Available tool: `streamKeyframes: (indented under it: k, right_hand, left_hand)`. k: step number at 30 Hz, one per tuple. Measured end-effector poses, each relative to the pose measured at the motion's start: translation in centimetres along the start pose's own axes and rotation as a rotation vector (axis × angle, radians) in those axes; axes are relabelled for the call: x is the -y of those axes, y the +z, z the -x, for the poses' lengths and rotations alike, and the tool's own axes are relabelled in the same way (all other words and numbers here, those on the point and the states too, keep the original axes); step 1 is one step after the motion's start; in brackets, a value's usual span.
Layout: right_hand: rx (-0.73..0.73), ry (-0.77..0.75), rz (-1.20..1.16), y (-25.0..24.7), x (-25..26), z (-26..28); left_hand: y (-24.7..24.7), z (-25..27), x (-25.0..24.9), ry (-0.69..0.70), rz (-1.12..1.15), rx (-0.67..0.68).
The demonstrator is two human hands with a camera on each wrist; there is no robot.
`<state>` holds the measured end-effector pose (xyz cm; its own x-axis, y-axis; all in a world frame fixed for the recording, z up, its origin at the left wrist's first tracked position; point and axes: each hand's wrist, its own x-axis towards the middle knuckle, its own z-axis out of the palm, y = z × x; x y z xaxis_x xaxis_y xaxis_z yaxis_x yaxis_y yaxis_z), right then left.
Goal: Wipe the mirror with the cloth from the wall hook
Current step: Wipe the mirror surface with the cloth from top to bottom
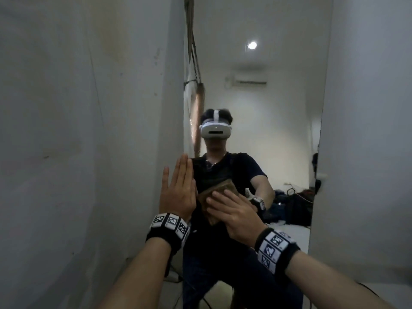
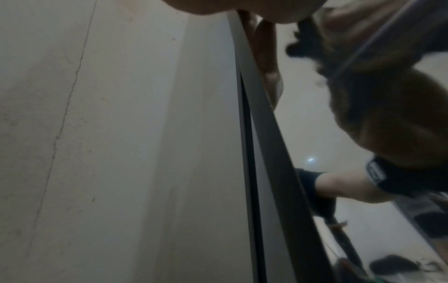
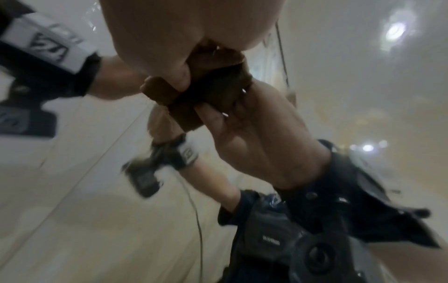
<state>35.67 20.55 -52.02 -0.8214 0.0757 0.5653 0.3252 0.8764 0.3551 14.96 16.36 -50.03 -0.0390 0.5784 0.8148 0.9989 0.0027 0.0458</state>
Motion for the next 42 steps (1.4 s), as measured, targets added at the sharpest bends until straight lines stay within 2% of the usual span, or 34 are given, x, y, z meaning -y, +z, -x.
streamKeyframes:
  k: [2,4,7,9,10,12,14,16,18,22,26,29,32,34,36,38,40,42]
  right_hand:
    - [0.028,-0.014,-0.017,-0.4,0.5,0.7]
    - [-0.045,0.022,-0.083,-2.6,0.8,-0.9]
    - [-0.345,0.125,-0.145,-7.8,-0.3,-6.4]
    - [-0.551,0.203,-0.058,-11.4,-2.3,-11.1]
    - [-0.603,0.243,-0.003,-13.0,-3.4,-13.6]
    - [-0.564,0.312,0.062,-14.5,-5.4,-18.2]
    - [-0.380,0.342,0.066,-13.3,-6.3,-20.6]
    - [-0.268,0.358,0.093,-10.4,-6.3,-20.1]
    - [-0.277,0.305,0.085,-7.8,-5.1,-17.0]
    - [-0.293,0.173,-0.005,-1.8,-0.9,-7.4]
    - [-0.141,0.088,-0.114,3.4,2.6,0.9]
    - [-0.061,0.071,-0.166,5.0,4.4,3.1]
    - [-0.147,0.133,-0.276,2.9,4.8,2.3]
    - [-0.336,0.202,-0.358,-0.5,4.0,0.5]
    - [-0.519,0.277,-0.255,-4.4,2.2,-2.1]
    - [-0.639,0.317,-0.117,-8.0,-0.2,-5.4]
    - [-0.698,0.337,0.019,-9.7,-2.3,-8.5]
    - [-0.607,0.374,0.120,-8.9,-3.3,-10.4]
  left_hand:
    - [-0.2,0.0,0.1,0.002,-0.008,0.026]
    - [-0.3,0.2,0.3,0.006,-0.010,0.043]
    - [-0.2,0.2,0.4,0.010,0.005,0.029]
    - [-0.3,0.2,0.4,0.010,0.025,0.019]
    - [-0.3,0.2,0.4,0.011,0.027,0.019]
    - [-0.6,0.2,0.3,0.000,0.015,0.030]
    - [-0.7,0.3,0.0,-0.010,-0.002,0.030]
    - [-0.8,0.2,0.0,-0.012,-0.009,0.016]
    - [-0.7,0.0,0.3,-0.001,-0.022,0.011]
    - [-0.5,0.0,1.0,0.024,-0.041,0.065]
    - [-1.0,-0.1,1.1,0.033,-0.077,0.095]
    - [-1.4,0.1,0.9,0.034,-0.071,0.104]
    - [-1.4,0.1,0.7,0.021,-0.055,0.096]
    - [-1.3,0.1,0.8,0.016,-0.052,0.092]
    - [-1.2,0.0,1.0,0.024,-0.053,0.104]
    - [-1.2,0.0,1.1,0.038,-0.051,0.108]
    - [-1.2,0.1,1.3,0.044,-0.054,0.108]
    - [-1.1,0.1,1.3,0.042,-0.049,0.101]
